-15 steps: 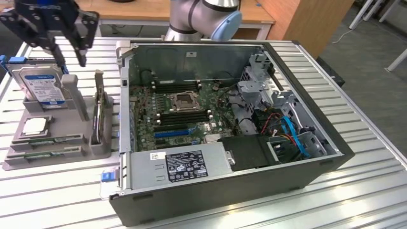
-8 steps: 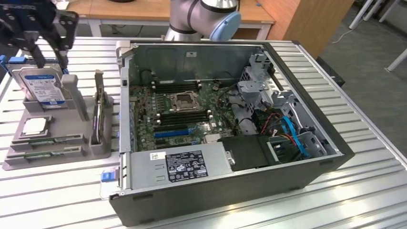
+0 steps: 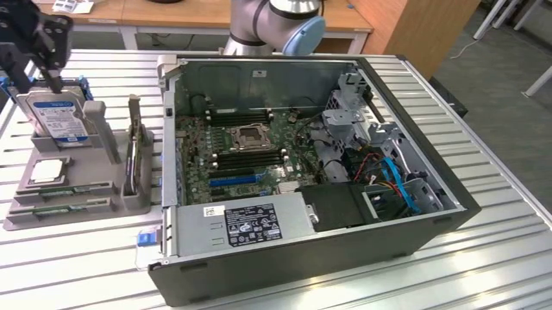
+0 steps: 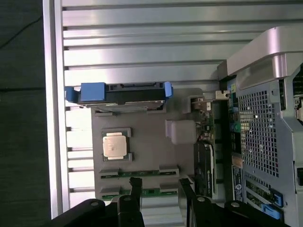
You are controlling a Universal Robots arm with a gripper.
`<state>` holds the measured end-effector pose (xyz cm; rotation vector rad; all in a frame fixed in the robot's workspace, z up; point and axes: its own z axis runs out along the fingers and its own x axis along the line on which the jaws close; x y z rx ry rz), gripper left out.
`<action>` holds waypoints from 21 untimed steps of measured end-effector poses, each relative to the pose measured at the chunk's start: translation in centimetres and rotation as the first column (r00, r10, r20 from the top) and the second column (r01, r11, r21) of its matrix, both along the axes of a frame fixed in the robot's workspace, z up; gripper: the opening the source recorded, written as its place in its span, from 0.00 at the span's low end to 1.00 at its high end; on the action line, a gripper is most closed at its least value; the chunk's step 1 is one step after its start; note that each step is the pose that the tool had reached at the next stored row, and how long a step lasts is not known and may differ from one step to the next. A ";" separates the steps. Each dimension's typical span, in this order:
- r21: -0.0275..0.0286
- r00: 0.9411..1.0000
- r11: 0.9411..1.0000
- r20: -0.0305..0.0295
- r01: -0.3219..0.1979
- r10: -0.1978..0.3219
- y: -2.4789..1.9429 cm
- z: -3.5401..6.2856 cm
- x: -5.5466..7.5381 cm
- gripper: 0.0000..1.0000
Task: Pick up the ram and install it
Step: 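Reach for the ram, then pick up the ram and move it above insertion slot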
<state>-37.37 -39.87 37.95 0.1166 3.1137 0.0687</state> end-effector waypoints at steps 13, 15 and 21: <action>0.000 1.000 1.000 0.000 0.000 0.000 0.00 0.00 0.0 0.44; 0.000 1.000 1.000 0.000 0.000 0.000 0.00 0.00 0.0 0.44; 0.000 0.998 0.998 -0.001 -0.068 0.068 0.00 -0.04 0.0 0.44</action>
